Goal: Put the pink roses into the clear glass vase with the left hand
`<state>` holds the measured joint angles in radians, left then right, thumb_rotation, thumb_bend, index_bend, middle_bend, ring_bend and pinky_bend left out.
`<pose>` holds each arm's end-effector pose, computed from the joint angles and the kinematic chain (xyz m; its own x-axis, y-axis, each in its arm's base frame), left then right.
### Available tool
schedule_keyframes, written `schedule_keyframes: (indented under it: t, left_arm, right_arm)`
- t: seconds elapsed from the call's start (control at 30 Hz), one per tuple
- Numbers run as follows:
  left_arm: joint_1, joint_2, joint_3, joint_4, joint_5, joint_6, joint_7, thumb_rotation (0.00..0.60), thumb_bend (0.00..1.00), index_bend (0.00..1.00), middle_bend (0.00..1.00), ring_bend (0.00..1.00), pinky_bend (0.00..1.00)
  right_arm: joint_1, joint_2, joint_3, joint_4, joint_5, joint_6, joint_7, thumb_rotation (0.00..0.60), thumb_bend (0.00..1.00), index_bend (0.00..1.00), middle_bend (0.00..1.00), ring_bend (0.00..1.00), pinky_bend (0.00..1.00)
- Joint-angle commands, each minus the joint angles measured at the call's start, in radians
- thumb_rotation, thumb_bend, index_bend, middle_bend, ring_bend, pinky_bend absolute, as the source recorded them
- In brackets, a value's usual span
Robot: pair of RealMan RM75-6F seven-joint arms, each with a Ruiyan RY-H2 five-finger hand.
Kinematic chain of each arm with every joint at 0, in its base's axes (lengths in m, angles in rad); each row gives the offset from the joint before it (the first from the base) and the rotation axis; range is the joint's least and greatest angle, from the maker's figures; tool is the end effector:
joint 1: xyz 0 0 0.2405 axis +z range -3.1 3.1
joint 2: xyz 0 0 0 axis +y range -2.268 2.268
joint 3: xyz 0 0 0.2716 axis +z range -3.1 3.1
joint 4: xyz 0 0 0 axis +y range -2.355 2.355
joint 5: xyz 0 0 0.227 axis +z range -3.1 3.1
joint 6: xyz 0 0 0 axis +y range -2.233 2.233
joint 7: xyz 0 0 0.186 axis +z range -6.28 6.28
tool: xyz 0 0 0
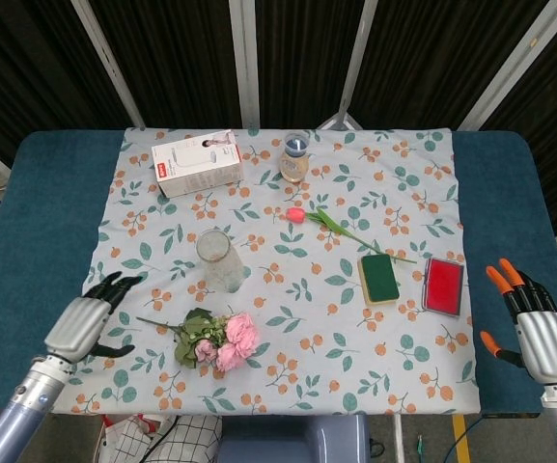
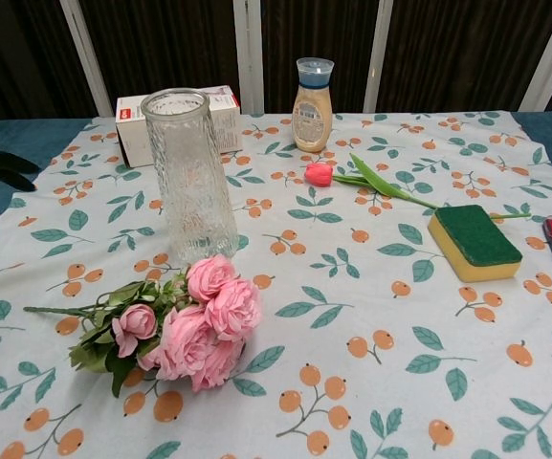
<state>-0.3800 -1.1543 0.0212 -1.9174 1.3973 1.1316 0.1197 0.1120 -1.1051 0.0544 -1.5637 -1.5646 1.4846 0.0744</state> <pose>-0.2196 0.2594 0.0439 0.2648 0.3837 0.8847 0.9529 -0.2446 -0.1791 -0.3253 -0.2361 0.1560 0.3883 0.0123 0.9215 -0.9170 -0.0942 0.3876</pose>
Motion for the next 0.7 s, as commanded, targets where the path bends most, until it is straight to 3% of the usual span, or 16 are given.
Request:
schedule_keyframes:
  t: [0.03,0.27,0.7]
  left_arm:
    - [-0.082,-0.007,-0.019,-0.063,-0.057,-0.106,0.061,0.6,0.08,0.08,0.1,0.01,0.16]
    - [-0.129,-0.092,-0.032,-0.092,-0.121,-0.136,0.216,0.6,0.08,0.08,0.1,0.01,0.15]
    - [-0.209,-0.302,-0.05,0.004,-0.307,-0.146,0.46,0.6,0.08,0.07,0.1,0.01,0.15]
  right_arm:
    - [0.0,0.001,0.0,0.001,0.001,0.0,0.003,0.6,0.3,0.11,0.04,0.07,0.14]
    - [-0.004,0.007,0.004,0.001,0.006,0.006,0.021,0.6,0.3,0.11,0.04,0.07,0.14]
    - [-0.01,0.015,0.015,0.0,0.025,0.016,0.058,0.6,0.3,0.11,0.04,0.07,0.14]
